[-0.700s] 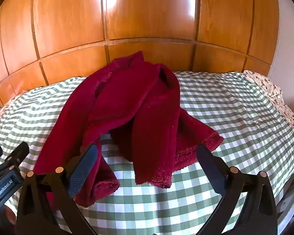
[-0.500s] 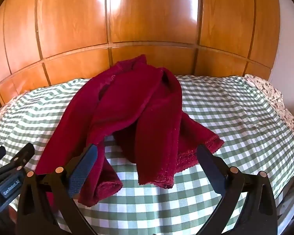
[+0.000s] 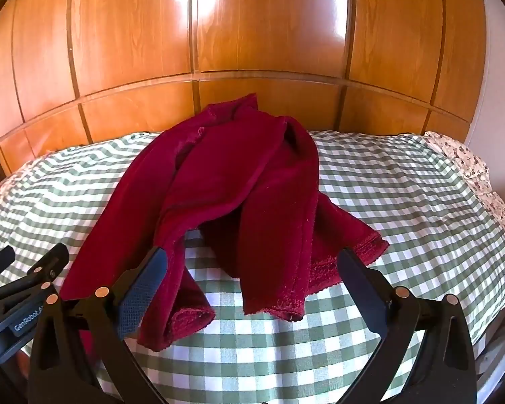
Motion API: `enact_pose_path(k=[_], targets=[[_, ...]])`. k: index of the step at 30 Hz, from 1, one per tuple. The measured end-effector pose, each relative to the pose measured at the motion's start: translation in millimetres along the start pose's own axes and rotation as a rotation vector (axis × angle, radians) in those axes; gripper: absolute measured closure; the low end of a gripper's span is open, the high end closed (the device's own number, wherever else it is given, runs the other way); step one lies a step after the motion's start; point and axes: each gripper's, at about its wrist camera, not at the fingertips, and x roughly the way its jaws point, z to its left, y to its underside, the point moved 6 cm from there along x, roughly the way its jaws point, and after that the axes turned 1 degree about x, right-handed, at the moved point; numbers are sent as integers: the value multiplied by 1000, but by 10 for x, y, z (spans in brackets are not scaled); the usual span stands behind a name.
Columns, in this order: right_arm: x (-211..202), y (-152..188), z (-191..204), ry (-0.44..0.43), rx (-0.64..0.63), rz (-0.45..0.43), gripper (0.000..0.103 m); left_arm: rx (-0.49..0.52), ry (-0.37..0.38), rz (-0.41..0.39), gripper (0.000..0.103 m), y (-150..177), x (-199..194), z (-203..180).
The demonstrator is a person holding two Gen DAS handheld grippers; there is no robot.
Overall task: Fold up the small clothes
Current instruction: 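Approach the crumpled red sweater with both tools open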
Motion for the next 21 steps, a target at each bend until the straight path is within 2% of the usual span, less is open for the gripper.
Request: enact_pose_path(k=[10, 21], targets=[[46, 43, 21, -5, -7, 13, 3, 4, -10, 14, 2, 2, 9, 11], [36, 122, 76, -130, 3, 48, 3, 1, -44, 16, 2, 11, 75, 156]])
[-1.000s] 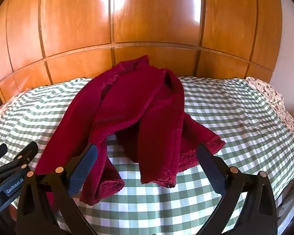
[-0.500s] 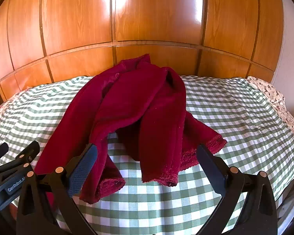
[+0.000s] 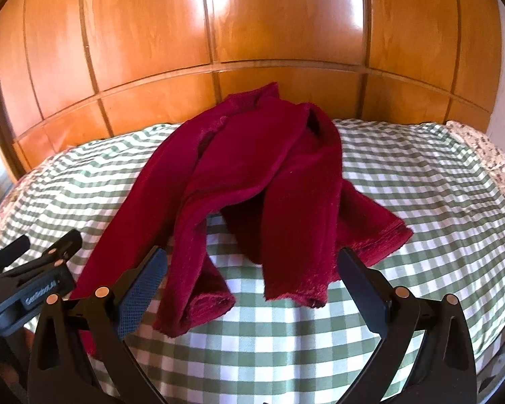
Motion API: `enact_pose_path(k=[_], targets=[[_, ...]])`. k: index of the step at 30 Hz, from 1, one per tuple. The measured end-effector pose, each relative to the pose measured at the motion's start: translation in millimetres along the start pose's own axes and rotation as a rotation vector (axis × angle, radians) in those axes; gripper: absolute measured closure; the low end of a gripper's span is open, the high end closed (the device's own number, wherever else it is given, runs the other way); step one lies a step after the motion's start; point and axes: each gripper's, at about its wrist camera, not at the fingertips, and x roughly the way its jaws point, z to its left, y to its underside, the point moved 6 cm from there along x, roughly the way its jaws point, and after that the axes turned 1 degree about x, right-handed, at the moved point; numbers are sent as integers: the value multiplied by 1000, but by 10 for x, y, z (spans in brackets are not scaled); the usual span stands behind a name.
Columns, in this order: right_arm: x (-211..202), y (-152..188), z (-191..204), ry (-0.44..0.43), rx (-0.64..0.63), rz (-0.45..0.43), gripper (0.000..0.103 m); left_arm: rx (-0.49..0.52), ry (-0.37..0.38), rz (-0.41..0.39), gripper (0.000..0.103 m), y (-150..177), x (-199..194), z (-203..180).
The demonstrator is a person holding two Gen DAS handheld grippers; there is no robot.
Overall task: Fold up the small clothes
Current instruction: 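Approach the crumpled red sweater with both tools open, then grasp the sweater with the right tool while the left tool grasps another edge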
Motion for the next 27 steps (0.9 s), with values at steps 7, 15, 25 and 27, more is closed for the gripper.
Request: enact_pose_path(k=[7, 15, 25, 27], targets=[[-22, 42, 108, -134, 0, 32, 9, -16, -9, 23, 2, 53, 112, 104], [170, 97, 377, -277, 3, 135, 32, -64, -26, 49, 2, 107, 251, 417], [696, 69, 557, -217, -129, 247, 97, -26, 38, 86, 3, 277, 333, 459], [480, -208, 435, -238, -136, 163, 97, -21, 43, 109, 3, 309, 386, 444]])
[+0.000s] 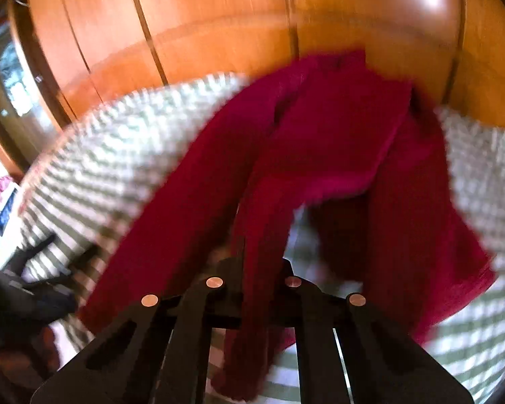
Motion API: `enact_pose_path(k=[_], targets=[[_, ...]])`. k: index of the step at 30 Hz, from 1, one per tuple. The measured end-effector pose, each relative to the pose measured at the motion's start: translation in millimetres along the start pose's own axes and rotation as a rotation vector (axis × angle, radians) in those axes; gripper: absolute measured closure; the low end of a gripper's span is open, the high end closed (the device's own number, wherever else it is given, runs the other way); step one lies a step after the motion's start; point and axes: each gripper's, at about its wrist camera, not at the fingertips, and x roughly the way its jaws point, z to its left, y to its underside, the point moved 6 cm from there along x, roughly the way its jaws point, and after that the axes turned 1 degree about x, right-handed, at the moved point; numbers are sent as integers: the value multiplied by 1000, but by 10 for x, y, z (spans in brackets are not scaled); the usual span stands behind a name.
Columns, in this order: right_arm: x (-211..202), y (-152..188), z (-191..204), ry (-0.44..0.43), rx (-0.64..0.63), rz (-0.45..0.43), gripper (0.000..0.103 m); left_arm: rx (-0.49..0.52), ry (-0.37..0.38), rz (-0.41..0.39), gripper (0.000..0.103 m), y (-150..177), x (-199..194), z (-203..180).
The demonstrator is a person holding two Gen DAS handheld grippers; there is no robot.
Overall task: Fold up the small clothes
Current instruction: 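Grasp the sweater with the right tool while the left tool grasps another edge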
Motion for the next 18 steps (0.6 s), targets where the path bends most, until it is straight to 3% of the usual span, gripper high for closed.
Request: enact_pose_path(k=[4, 6, 9, 12, 15, 16, 17, 18], targets=[[-581, -536, -629, 117, 30, -163, 97, 18, 19, 20, 3, 23, 61, -80], [-838, -780, -1172, 251, 63, -229, 97, 53, 48, 24, 3, 29, 60, -174], [-1035, -1058, -1989, 446, 142, -273, 97, 112, 75, 36, 3, 64, 66, -323], [-1024, -1279, -2800, 631, 234, -257, 97, 189, 56, 87, 5, 155, 176, -464], [-846, -1402, -3324, 740, 286, -209, 96, 213, 97, 118, 35, 212, 224, -565], [-766, -1404, -3441, 739, 301, -190, 82, 217, 107, 108, 64, 188, 207, -588], [-690, -1400, -3532, 730, 320, -171, 51, 224, 119, 108, 74, 162, 193, -606], [-617, -1371, -3621, 713, 352, -156, 37, 218, 132, 111, 91, 116, 178, -599]])
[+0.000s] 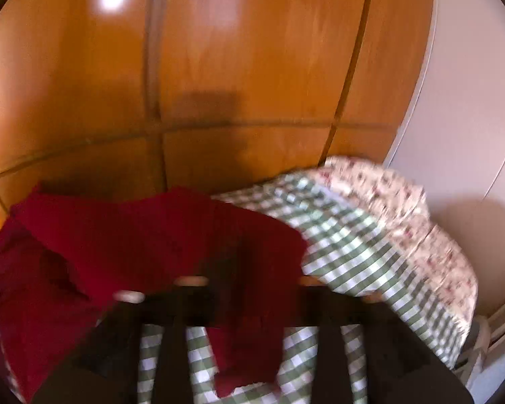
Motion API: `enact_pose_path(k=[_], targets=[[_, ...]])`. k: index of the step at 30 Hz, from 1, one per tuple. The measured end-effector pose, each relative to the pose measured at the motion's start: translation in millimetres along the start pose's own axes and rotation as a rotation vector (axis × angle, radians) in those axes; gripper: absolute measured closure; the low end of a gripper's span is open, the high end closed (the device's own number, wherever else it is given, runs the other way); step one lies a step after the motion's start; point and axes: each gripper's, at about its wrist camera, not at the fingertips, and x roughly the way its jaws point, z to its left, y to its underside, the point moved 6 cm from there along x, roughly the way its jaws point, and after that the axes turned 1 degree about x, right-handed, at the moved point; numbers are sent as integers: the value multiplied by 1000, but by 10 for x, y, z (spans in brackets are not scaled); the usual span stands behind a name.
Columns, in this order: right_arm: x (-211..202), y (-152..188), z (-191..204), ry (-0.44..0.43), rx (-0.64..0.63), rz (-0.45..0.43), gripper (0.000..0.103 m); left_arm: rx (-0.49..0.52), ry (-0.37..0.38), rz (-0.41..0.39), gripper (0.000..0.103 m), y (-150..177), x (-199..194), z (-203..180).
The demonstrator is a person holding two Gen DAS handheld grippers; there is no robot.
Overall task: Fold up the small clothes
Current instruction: 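Grasp the sweater with the right tool while the left tool grasps another edge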
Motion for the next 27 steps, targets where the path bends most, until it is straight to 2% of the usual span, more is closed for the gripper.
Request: enact_pose_path(k=[1, 4, 6, 8, 9, 10, 11, 12, 13, 14, 16, 18, 20, 21, 22, 23, 25, 26, 27], targets=[[30, 26, -38, 2, 25, -2, 29, -11, 1, -6, 93, -47, -24, 41], [25, 166, -19, -20, 62, -10, 26, -52, -59, -52, 94, -275, -104, 349], [-55, 328, 29, -75, 45, 1, 26, -110, -143, -93, 94, -505, -171, 714], [-227, 538, 90, -147, 19, 7, 26, -212, -247, -121, 88, -733, -221, 1136], [-293, 633, 120, -197, 16, 22, 26, -302, -305, -143, 74, -851, -282, 1411], [-390, 743, 186, -262, 14, 46, 26, -364, -334, -166, 48, -913, -344, 1569], [-511, 891, 270, -349, 17, 77, 26, -440, -327, -226, 40, -1002, -472, 1714], [-571, 982, 315, -405, 20, 100, 28, -464, -307, -267, 36, -1046, -547, 1729], [-686, 1137, 421, -500, 27, 146, 32, -466, -289, -294, 34, -1095, -607, 1702], [-742, 1231, 477, -552, 31, 171, 35, -445, -273, -303, 32, -1132, -629, 1618], [-908, 1525, 686, -686, 34, 260, 36, -405, -228, -302, 32, -1192, -575, 1424], [-1101, 1885, 997, -803, 7, 351, 41, -358, -140, -284, 32, -1161, -483, 1125], [-1177, 2124, 1185, -845, -15, 412, 43, -297, -9, -228, 32, -1106, -306, 747], [-1194, 2221, 1291, -874, -16, 436, 47, -280, 31, -207, 33, -1070, -247, 615], [-1191, 2283, 1382, -894, -20, 456, 55, -268, 74, -178, 34, -1036, -178, 438], [-1190, 2344, 1485, -899, -37, 473, 70, -256, 117, -152, 34, -1001, -121, 285], [-1210, 2330, 1602, -877, -89, 453, 94, -214, 219, -93, 34, -931, -3, -59], [-1222, 2249, 1600, -863, -98, 425, 94, -203, 246, -77, 34, -915, 30, -166], [-1270, 2043, 1528, -853, -82, 355, 95, -191, 280, -60, 34, -887, 52, -273]])
